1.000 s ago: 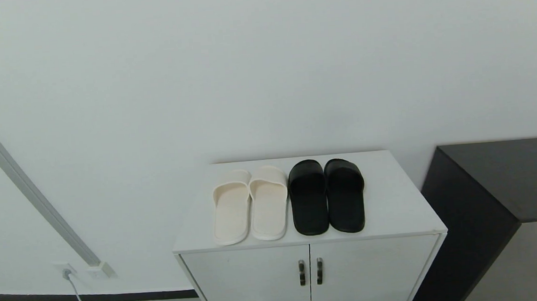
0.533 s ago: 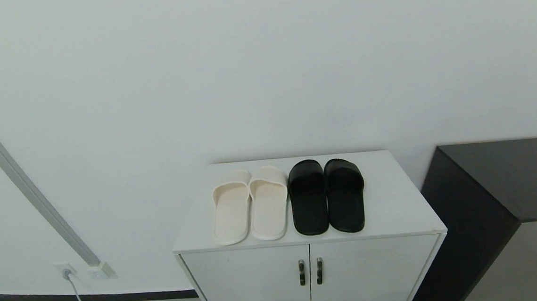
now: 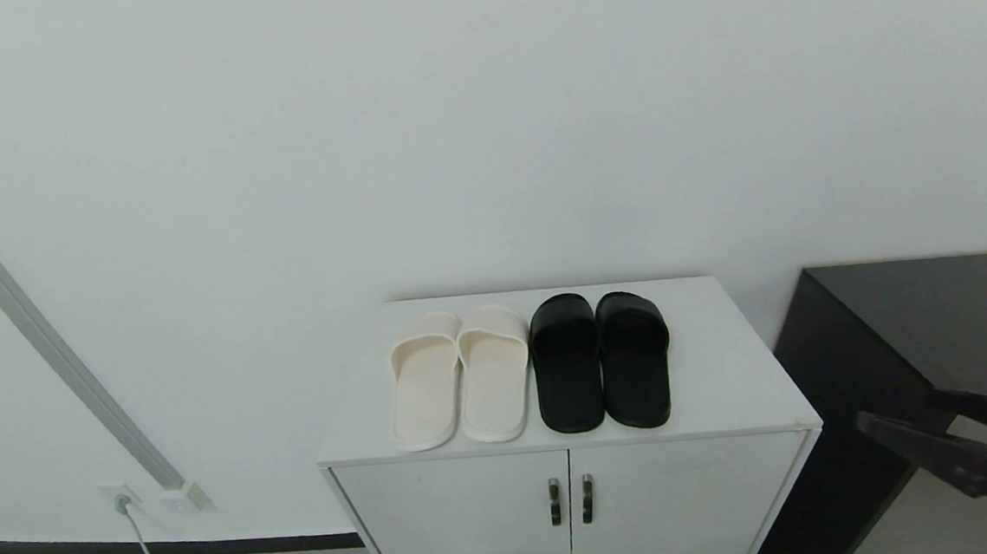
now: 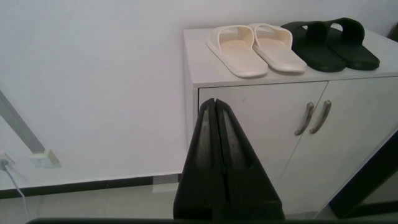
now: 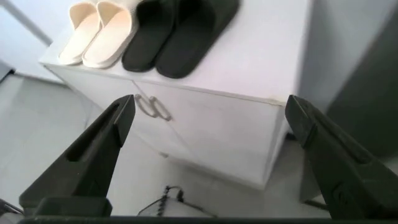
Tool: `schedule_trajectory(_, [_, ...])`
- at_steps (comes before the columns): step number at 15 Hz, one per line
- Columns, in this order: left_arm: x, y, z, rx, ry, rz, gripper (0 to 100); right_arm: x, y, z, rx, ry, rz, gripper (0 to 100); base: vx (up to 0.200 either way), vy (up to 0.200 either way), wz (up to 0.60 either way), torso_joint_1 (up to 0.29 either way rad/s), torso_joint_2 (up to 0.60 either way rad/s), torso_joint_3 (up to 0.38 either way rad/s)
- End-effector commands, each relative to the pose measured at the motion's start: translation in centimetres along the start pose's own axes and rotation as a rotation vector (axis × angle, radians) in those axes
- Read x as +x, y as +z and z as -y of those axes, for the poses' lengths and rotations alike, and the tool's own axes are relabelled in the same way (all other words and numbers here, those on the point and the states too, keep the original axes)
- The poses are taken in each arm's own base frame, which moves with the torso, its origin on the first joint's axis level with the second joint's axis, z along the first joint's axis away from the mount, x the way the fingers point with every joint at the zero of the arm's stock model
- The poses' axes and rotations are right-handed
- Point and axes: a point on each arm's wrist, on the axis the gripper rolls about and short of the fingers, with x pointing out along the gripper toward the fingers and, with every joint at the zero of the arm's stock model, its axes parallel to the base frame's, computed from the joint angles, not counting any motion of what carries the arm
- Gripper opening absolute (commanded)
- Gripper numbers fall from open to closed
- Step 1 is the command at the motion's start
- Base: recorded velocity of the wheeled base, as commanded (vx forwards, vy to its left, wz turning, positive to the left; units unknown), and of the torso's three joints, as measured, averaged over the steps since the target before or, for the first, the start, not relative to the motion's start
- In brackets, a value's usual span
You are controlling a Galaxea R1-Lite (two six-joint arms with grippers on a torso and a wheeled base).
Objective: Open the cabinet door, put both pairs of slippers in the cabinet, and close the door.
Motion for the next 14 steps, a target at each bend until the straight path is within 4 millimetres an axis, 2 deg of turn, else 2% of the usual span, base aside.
schedule_trajectory(1, [0.0, 0.0, 0.0, 0.0, 0.0, -0.001, 0, 8.1, -0.2, -4.2, -0.008, 0.049, -0.095, 100, 0.0, 0.0, 0.0, 0.0, 0.0, 0.0])
schedule_trajectory(3, [0.0, 0.0, 0.0, -0.002, 0.0, -0.001, 0, 12.0, 0.6, -7.2, 0.004, 0.038, -0.08, 100, 0.0, 0.0, 0.0, 0.0, 0.0, 0.0])
schedule_trajectory(6, [0.0, 0.0, 0.0, -0.002, 0.0, -0.001, 0, 16.9, 1.0, -10.1, -0.008, -0.032, -0.044, 100, 0.0, 0.0, 0.0, 0.0, 0.0, 0.0])
schedule_trajectory(7, [0.0, 0.0, 0.0, -0.002, 0.0, -0.002, 0, 17.8, 0.8, -10.5, -0.011, -0.051, -0.039, 100, 0.0, 0.0, 0.0, 0.0, 0.0, 0.0])
schedule_trajectory(8, [0.0, 0.0, 0.0, -0.002, 0.0, -0.001, 0, 20.2, 0.8, -11.3, -0.011, -0.119, -0.01, 100, 0.0, 0.0, 0.0, 0.0, 0.0, 0.0])
schedule_trajectory(9, [0.0, 0.0, 0.0, -0.002, 0.0, -0.002, 0, 21.9, 0.7, -11.7, -0.01, -0.161, 0.008, 100, 0.0, 0.0, 0.0, 0.0, 0.0, 0.0])
schedule_trajectory(12, [0.0, 0.0, 0.0, -0.002, 0.0, -0.001, 0, 25.5, 0.8, -12.2, 0.0, -0.291, 0.067, 100, 0.0, 0.0, 0.0, 0.0, 0.0, 0.0])
schedule_trajectory(14, [0.0, 0.0, 0.0, -0.002, 0.0, -0.002, 0, 27.0, 0.5, -12.0, -0.003, -0.346, 0.068, 100, 0.0, 0.0, 0.0, 0.0, 0.0, 0.0])
